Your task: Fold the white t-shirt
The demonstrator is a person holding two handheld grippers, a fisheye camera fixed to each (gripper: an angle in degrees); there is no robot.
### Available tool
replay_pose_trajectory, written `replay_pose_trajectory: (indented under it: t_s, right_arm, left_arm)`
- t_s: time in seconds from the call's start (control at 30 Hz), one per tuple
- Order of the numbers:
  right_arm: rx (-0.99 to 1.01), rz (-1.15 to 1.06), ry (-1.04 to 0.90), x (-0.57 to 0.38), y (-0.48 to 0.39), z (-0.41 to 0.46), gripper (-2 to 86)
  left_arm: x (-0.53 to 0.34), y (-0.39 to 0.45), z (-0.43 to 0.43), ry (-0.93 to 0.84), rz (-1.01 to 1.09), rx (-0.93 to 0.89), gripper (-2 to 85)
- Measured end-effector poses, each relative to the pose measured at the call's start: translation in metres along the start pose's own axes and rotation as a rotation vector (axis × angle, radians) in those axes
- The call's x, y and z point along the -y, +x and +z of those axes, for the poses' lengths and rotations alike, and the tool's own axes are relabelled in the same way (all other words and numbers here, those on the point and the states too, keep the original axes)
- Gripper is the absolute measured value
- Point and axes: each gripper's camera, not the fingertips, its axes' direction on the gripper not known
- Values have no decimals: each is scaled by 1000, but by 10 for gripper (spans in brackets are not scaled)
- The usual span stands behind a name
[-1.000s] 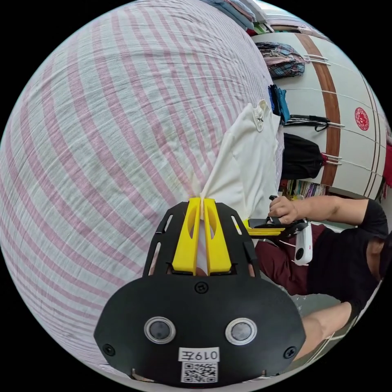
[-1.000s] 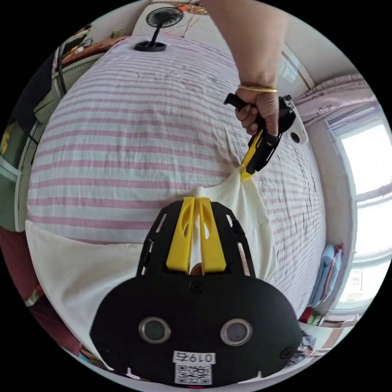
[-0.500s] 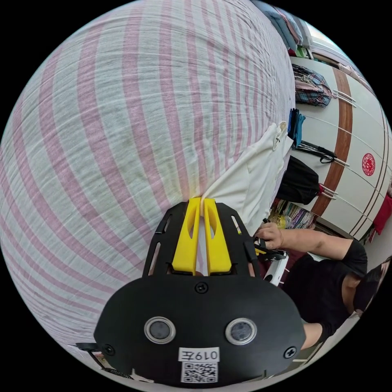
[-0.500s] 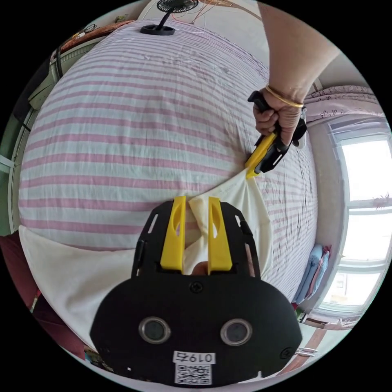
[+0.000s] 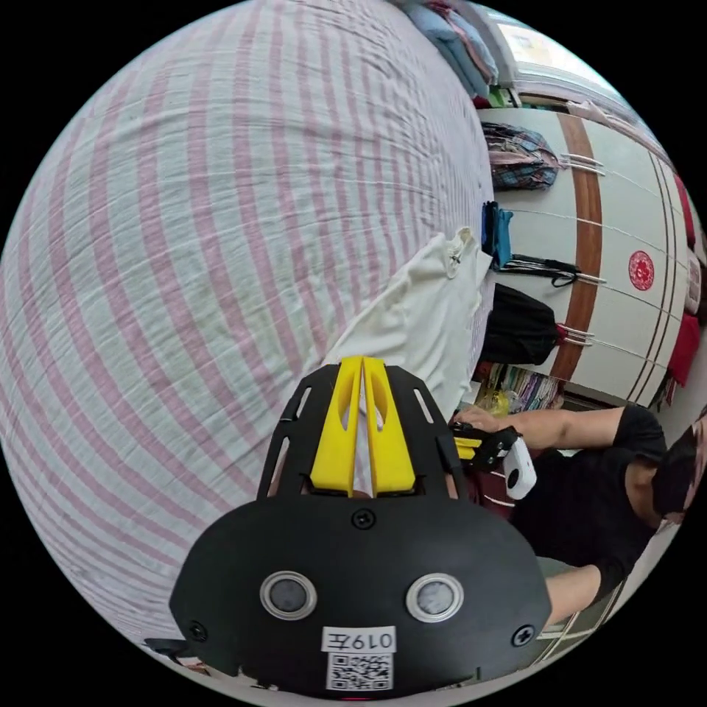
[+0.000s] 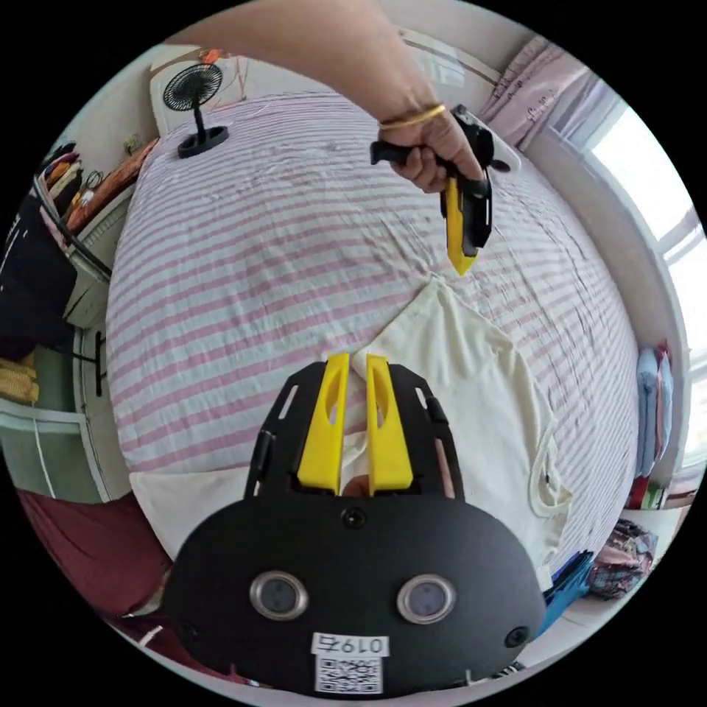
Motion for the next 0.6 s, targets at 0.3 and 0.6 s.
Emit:
replay_pose_trajectory:
  t_s: [0.3,0.6]
  right_arm:
    - [371,592,109,-80,174,-13,-5]
    - [309,60,56,-2,301,10,86]
  left_arm:
    - [-114,11,104,217,153,-148,18]
    - [-299,15,286,143,-80,-38,96]
